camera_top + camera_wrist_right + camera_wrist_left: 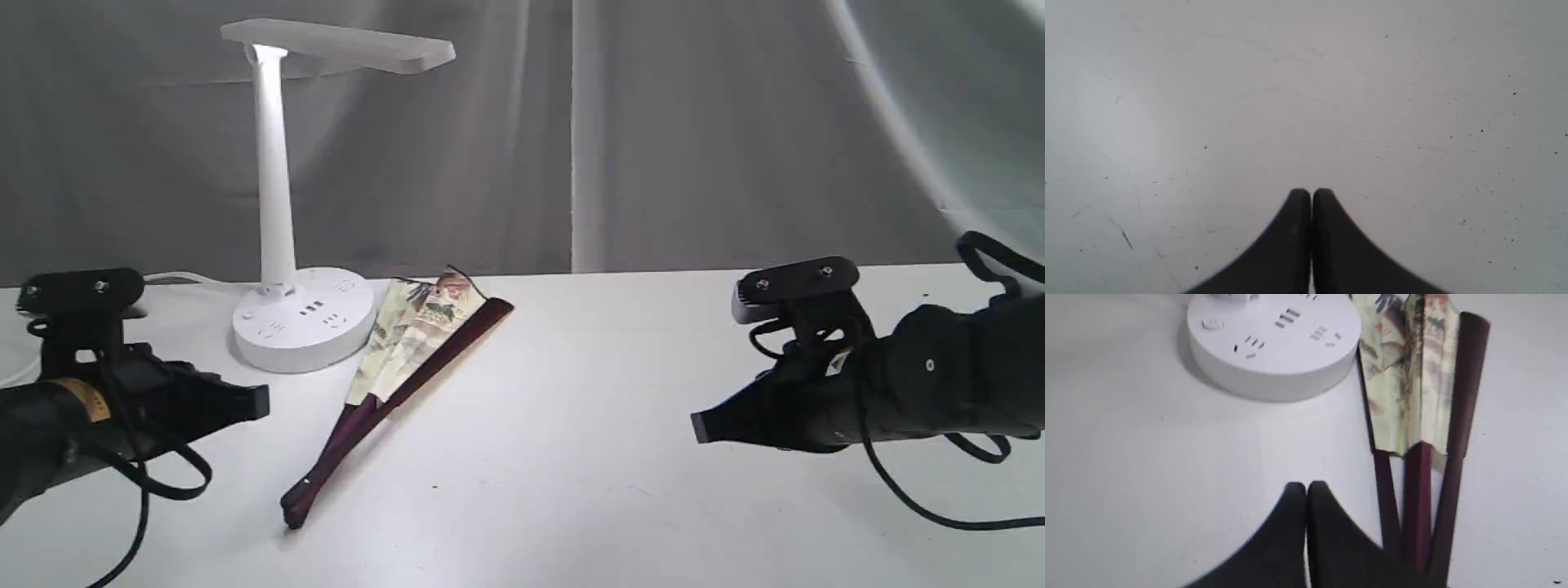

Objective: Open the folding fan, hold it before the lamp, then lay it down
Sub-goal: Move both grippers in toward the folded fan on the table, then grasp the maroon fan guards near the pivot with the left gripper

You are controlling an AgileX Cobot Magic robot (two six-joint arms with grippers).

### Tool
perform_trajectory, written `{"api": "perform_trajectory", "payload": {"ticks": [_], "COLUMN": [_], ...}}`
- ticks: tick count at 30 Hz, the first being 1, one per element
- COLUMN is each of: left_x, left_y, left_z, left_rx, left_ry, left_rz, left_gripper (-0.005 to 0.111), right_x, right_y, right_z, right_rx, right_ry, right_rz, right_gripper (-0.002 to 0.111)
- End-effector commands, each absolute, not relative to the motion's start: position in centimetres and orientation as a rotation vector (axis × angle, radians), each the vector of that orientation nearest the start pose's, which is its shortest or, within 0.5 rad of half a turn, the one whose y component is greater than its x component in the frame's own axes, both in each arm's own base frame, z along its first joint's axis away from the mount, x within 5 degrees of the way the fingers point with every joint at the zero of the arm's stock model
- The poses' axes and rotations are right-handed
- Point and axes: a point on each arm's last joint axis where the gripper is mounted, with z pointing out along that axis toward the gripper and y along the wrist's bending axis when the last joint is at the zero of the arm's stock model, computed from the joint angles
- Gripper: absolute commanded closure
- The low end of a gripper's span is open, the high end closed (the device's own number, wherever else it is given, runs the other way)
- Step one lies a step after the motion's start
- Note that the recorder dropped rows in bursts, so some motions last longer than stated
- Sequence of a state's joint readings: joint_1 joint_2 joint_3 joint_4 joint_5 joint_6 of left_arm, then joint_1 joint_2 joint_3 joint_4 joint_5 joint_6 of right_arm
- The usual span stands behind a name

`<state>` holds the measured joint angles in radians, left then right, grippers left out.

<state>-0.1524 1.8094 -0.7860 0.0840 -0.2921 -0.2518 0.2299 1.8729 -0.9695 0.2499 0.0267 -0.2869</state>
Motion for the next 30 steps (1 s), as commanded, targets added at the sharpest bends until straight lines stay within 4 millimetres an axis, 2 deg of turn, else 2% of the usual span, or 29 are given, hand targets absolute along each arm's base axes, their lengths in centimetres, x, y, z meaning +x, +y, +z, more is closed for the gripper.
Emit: {"api": "perform_trajectory", "payload": {"ticks": [1,4,7,12,15,22,27,30], "left_x": [35.8,37.0,38.1,38.4,38.2,37.5,37.0,36.9], "left_y": [-5.5,-5.7,-6.0,-6.1,-6.2,-9.1,-11.2,-11.9], "left_z": [12.1,10.6,9.9,10.7,11.4,12.1,12.2,12.3], "left_rx": [-0.067,0.003,0.014,0.254,0.293,0.381,0.448,0.468], "left_ry": [2.349,2.382,2.392,2.396,2.409,2.387,2.376,2.368], "left_rz": [-0.196,-0.166,-0.161,-0.076,-0.053,-0.083,-0.108,-0.118], "left_gripper": [0.107,0.107,0.107,0.106,0.103,0.073,0.059,0.054], "right_x": [36.0,35.9,35.9,35.9,35.9,35.9,35.9,35.9], "right_y": [8.6,8.6,8.7,8.7,8.7,8.7,8.7,8.7], "right_z": [14.8,14.7,14.6,14.7,14.7,14.7,14.7,14.7], "right_rx": [-0.310,-0.309,-0.312,-0.307,-0.307,-0.313,-0.313,-0.313], "right_ry": [2.387,2.403,2.405,2.402,2.402,2.401,2.401,2.401], "right_rz": [0.105,0.110,0.111,0.112,0.112,0.110,0.110,0.110], "right_gripper": [0.108,0.108,0.108,0.108,0.108,0.108,0.108,0.108]}}
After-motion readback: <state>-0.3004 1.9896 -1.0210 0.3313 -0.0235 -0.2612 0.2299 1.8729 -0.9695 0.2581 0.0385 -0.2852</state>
